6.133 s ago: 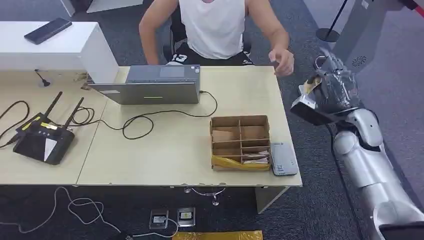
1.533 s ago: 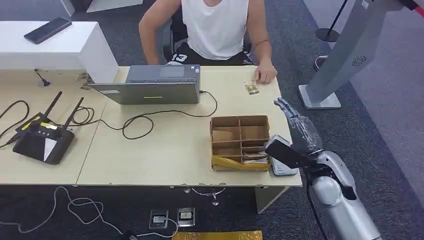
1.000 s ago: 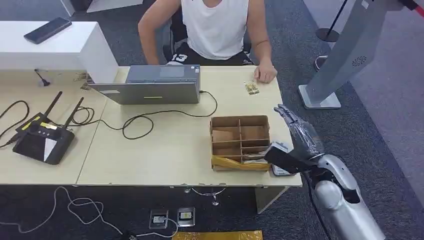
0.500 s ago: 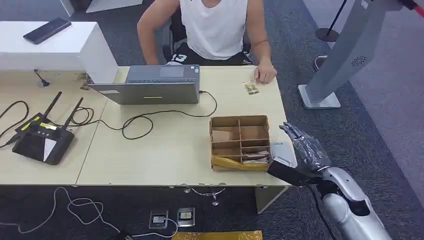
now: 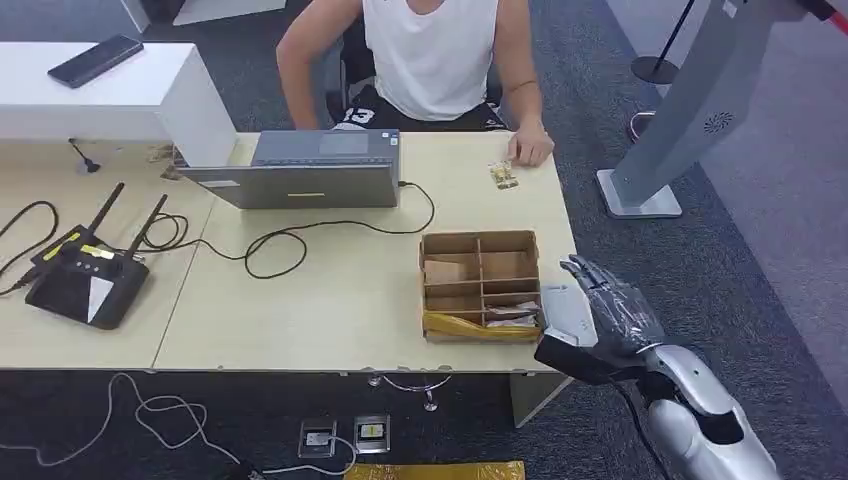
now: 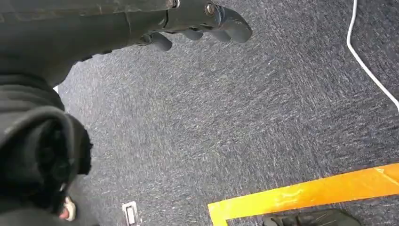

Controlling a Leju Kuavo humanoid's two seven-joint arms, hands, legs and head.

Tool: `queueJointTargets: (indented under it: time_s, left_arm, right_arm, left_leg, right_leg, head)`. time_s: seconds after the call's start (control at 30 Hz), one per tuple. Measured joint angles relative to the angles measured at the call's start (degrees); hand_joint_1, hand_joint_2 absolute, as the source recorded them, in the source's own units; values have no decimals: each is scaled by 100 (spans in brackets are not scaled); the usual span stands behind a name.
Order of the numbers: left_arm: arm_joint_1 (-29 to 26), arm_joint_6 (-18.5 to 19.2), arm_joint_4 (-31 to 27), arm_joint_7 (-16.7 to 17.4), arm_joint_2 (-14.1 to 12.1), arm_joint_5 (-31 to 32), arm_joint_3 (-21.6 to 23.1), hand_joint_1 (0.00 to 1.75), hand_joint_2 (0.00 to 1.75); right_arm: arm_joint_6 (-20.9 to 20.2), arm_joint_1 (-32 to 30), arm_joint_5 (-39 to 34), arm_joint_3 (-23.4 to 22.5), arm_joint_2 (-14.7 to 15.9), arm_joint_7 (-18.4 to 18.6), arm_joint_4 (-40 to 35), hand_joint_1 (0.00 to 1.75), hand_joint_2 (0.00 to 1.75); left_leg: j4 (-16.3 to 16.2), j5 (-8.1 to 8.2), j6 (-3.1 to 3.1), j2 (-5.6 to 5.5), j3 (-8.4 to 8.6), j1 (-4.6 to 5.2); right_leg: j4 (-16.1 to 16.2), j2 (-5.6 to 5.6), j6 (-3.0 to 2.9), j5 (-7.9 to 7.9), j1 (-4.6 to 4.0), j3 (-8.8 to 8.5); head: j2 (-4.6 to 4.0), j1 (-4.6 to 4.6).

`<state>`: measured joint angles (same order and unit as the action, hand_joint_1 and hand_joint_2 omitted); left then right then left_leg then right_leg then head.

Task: Pass the card to the sensor for recognition and then transmit it.

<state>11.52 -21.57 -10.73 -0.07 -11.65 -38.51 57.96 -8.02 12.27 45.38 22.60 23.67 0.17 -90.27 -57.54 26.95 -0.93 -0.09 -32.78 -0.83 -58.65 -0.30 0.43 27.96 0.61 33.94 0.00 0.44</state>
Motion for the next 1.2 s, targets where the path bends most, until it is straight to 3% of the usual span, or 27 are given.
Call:
queueJointTargets:
  time_s: [0.73, 1.2]
  left_arm:
    - [27, -68, 0, 0, 77, 164, 0, 0, 0]
    - [46, -57, 0, 9, 96, 179, 0, 0, 0]
  right_arm:
    - [638, 603, 345, 216, -774, -520, 774, 0, 175]
    - [631, 648, 223, 273, -870, -662, 1128, 0, 175]
  left_leg:
    - [0, 0, 0, 0, -1, 0]
    - [0, 0, 0, 0, 0, 0]
  right_leg:
    - [-1, -1, 0, 1, 0, 0]
    - [-1, -1, 0, 1, 0, 0]
  head:
    - [0, 0]
    - [0, 0]
